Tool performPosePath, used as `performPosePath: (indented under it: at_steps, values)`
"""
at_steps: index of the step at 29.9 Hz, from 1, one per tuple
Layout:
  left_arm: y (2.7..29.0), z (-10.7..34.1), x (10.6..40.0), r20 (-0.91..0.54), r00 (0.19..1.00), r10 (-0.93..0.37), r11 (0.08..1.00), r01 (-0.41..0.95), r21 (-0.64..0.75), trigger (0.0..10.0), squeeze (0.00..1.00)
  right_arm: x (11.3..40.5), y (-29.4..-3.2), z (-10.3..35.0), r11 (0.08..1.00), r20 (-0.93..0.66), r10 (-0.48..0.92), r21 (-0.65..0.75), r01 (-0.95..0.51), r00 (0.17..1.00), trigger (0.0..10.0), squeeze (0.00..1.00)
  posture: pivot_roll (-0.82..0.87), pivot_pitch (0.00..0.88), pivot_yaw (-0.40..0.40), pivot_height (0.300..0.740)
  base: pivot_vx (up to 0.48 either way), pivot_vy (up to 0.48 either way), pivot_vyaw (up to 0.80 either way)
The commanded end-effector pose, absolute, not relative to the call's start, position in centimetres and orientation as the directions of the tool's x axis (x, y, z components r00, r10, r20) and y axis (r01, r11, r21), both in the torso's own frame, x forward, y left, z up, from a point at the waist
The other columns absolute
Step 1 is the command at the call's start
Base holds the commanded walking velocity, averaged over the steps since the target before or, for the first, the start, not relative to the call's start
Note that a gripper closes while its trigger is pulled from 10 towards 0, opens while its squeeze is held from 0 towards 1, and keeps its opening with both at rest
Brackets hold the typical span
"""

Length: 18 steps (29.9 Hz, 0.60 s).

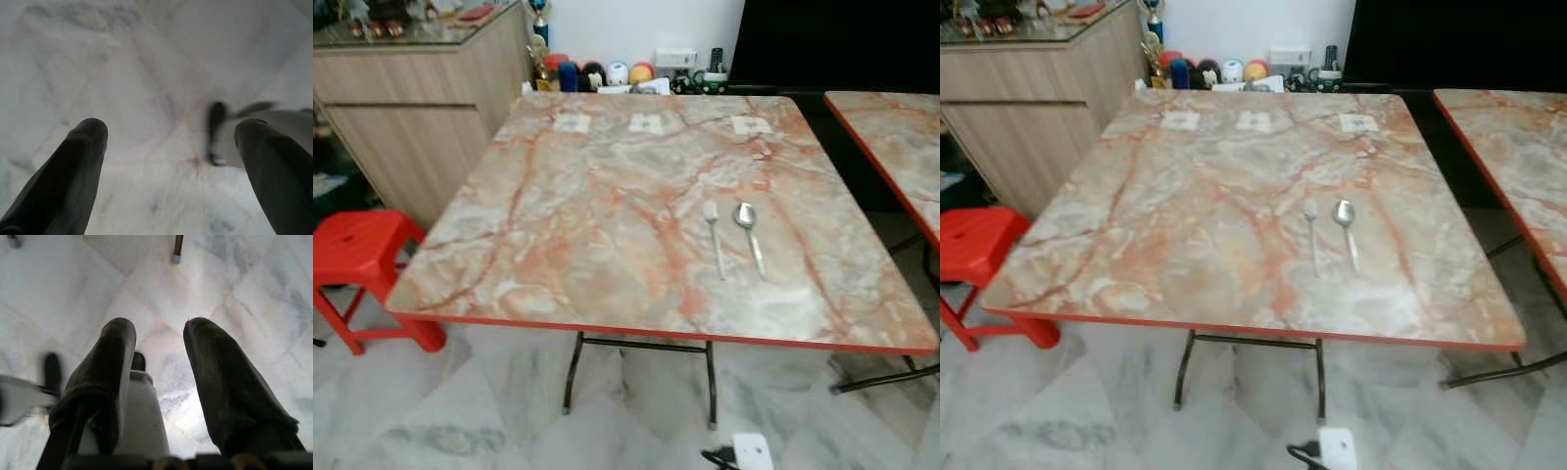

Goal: Setting the table

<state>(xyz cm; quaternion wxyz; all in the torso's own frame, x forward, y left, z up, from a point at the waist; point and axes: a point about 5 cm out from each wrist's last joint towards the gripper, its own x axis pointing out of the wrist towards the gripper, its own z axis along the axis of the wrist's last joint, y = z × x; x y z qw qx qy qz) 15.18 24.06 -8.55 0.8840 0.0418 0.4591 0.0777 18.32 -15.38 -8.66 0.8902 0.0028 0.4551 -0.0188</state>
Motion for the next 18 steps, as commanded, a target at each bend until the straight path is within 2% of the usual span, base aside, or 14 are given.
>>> performPosePath:
  at_steps: [1, 18]
  values:
    - [23.96, -8.96, 14.23, -0.824, 0.539, 0.174, 0.985, -0.090, 0.149, 10.0, 0.00, 18.48, -14.96, -8.60, 0.999, -0.808, -0.023, -0.002, 0.036, 0.588, 10.0, 0.00, 0.03, 0.073, -0.025, 0.740, 0.000, 0.000, 0.00]
    - [23.27, -9.09, 14.28, -0.824, 0.546, 0.153, 0.988, -0.078, 0.132, 10.0, 0.00, 18.70, -15.14, -8.40, 0.998, -0.785, -0.052, -0.012, 0.070, 0.618, 10.0, 0.00, 0.03, 0.085, -0.037, 0.740, 0.000, 0.000, 0.00]
